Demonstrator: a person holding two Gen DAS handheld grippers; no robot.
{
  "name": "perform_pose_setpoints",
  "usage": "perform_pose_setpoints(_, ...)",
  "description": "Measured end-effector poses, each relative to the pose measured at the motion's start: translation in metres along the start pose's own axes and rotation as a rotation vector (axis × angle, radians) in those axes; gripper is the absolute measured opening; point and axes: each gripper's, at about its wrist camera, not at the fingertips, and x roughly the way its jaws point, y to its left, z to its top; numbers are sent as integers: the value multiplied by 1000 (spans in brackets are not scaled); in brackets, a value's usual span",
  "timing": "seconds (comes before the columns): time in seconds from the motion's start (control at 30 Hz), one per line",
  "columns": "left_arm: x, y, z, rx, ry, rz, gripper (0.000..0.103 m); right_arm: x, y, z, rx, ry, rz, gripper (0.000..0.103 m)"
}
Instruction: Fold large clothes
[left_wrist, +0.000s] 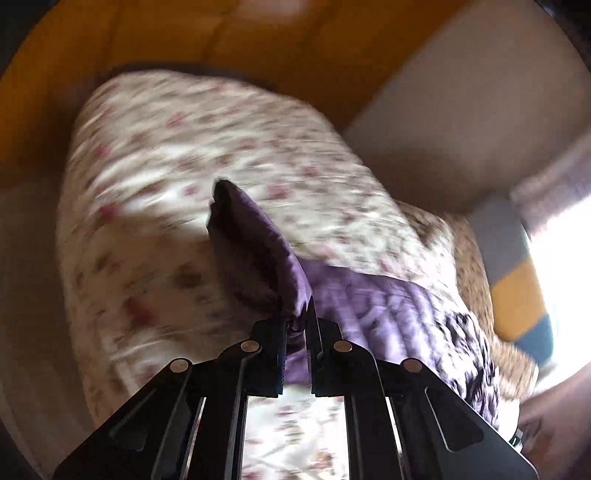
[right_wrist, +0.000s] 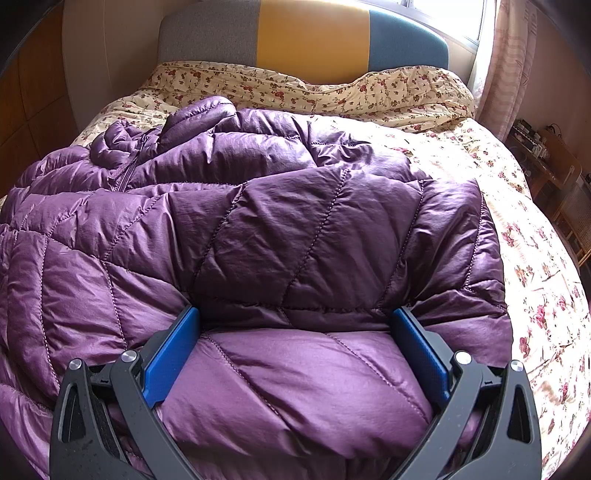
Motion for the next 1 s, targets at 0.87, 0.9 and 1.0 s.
perform_pose_setpoints(0.87,103,-324,-144,436,372,-522,8,-2,0,0,7,-1,12,101)
perform_pose_setpoints(0.9,104,-334,-151,447,384,-541,8,-2,-1,0,8,-1,13,101)
perform_pose_setpoints(1.0,106,-359,-169,483,423,-594,8,-2,0,1,9,-1,15,101)
